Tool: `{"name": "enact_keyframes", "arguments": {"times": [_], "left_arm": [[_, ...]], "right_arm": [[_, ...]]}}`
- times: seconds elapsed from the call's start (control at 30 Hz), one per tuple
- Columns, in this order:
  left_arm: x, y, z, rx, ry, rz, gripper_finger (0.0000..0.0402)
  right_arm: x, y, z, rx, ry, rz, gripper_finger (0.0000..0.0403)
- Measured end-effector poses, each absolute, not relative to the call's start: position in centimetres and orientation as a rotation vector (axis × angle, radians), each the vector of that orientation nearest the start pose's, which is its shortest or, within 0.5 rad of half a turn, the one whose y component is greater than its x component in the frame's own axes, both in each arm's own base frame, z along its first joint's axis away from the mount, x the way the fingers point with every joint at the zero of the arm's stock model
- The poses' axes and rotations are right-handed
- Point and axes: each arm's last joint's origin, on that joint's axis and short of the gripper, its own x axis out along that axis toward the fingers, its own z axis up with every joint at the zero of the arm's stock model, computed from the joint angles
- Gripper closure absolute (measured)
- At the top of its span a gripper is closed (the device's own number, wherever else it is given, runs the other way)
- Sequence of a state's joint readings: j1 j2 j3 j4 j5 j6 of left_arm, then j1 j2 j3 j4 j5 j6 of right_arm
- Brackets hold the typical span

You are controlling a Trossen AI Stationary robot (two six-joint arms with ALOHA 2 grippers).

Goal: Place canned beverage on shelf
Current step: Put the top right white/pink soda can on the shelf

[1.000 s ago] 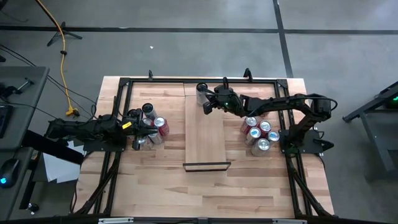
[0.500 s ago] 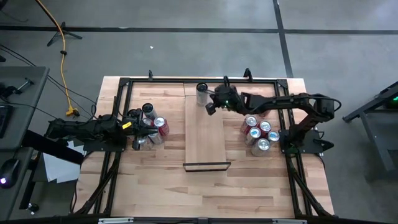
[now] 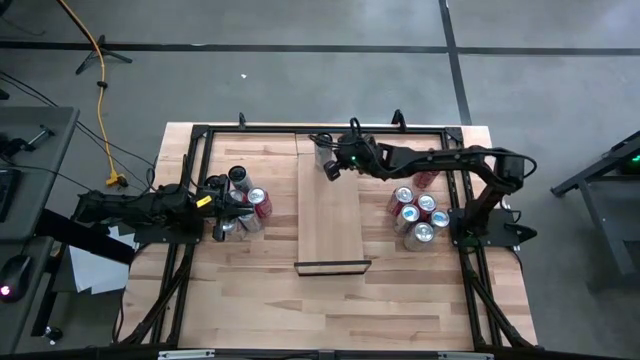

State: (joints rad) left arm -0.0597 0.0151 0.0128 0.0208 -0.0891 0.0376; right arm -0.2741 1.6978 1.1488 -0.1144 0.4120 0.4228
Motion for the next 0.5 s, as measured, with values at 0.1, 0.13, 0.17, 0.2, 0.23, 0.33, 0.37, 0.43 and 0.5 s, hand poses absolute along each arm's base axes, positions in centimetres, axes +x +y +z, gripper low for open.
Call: {"name": "enact_keyframes", "arguments": {"times": [0.1, 0.13, 0.17, 0.2, 0.23, 0.33, 0.37, 0.43, 0.5], "left_arm": [[9.8, -0.3, 16.9, 0.036, -0.018, 0.030, 0.0396], [9.8, -0.3, 16.9, 0.036, -0.018, 0.030, 0.0396], [9.8, -0.3, 16.9, 0.036, -0.018, 0.030, 0.0396], [9.8, -0.3, 16.9, 0.036, -0.018, 0.030, 0.0396], [9.8, -0.3, 16.9, 0.036, -0.018, 0.030, 0.0396], [9.8, -0.3, 16.9, 0.036, -0.019, 0.030, 0.0396], [9.8, -0.3, 16.9, 0.036, -0.018, 0.030, 0.0396], [9.8, -0.3, 16.9, 0.036, -0.018, 0.030, 0.0396], [9.8, -0.3, 16.9, 0.036, -0.018, 0.030, 0.0396]], "right_arm": [[35.6, -11.0, 22.7, 0.349, 0.505, -0.783, 0.0403], [35.7, -11.0, 22.7, 0.351, 0.490, -0.780, 0.0403], [35.9, -11.0, 22.7, 0.354, 0.476, -0.777, 0.0403], [36.0, -11.0, 22.7, 0.358, 0.469, -0.768, 0.0403], [36.1, -11.0, 22.6, 0.364, 0.471, -0.753, 0.0403], [36.3, -11.0, 22.5, 0.370, 0.453, -0.739, 0.0403], [36.4, -11.0, 22.5, 0.371, 0.453, -0.736, 0.0403], [36.5, -11.0, 22.4, 0.372, 0.448, -0.733, 0.0403], [36.6, -11.0, 22.3, 0.373, 0.445, -0.730, 0.0403]]}}
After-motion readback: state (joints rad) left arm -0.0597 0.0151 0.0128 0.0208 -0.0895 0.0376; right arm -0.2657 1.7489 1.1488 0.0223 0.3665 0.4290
